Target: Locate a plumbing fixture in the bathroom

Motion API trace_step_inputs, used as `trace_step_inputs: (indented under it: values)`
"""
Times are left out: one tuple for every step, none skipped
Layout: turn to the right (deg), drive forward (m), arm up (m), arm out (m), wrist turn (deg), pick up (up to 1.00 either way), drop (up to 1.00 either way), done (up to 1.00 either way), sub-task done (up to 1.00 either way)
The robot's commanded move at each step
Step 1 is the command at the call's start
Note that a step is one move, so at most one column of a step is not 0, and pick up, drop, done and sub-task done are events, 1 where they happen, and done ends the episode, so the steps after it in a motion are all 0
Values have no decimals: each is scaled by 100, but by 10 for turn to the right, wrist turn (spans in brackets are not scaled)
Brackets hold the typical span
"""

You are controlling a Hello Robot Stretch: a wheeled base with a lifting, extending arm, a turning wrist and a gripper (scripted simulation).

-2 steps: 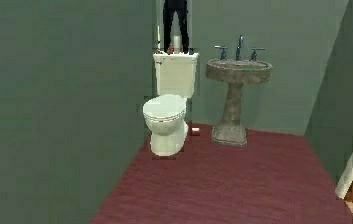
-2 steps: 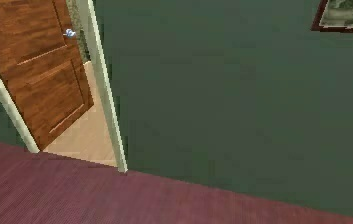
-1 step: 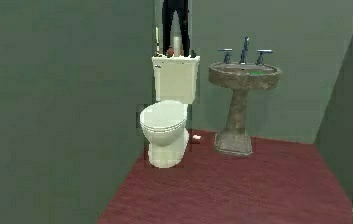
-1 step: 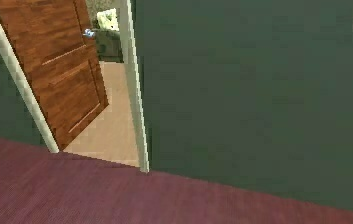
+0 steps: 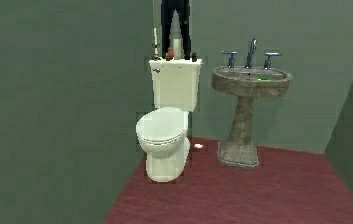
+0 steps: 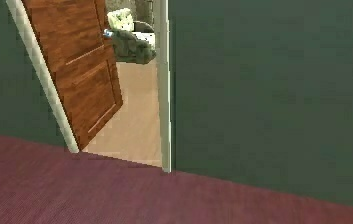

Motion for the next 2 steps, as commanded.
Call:
trace_step_inputs:
  values:
    - [210, 0, 0, 0, 0, 0, 0, 0, 0]
    - [0, 80, 0, 0, 0, 0, 0, 0, 0]
